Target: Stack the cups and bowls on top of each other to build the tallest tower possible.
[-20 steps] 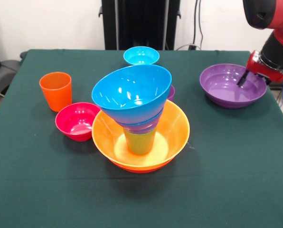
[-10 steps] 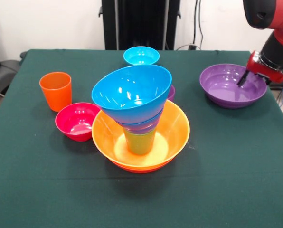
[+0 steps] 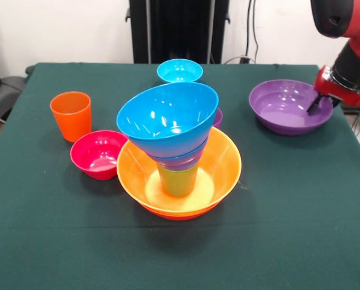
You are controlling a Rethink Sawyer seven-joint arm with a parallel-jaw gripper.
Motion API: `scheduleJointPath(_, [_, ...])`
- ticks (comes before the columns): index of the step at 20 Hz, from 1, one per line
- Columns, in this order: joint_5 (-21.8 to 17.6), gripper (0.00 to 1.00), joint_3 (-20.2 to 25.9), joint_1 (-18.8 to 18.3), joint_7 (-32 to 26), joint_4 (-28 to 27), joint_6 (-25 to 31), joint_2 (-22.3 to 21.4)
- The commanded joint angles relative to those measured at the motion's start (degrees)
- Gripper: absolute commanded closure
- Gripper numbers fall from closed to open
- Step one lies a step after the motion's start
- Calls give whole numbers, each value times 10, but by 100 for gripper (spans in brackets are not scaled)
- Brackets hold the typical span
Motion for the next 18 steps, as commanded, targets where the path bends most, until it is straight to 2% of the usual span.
scheduleJointPath(1, [-21,100,46,-15,22,-47,-5,34])
scheduleJointPath(11, [-28,100,56,-60,-12,-44,-6,20])
scheduleJointPath(13, [-31,100,53,-67,-21,-41,17,3])
scheduleJointPath(18, [-34,100,46,-80,-39,-38,115,-60])
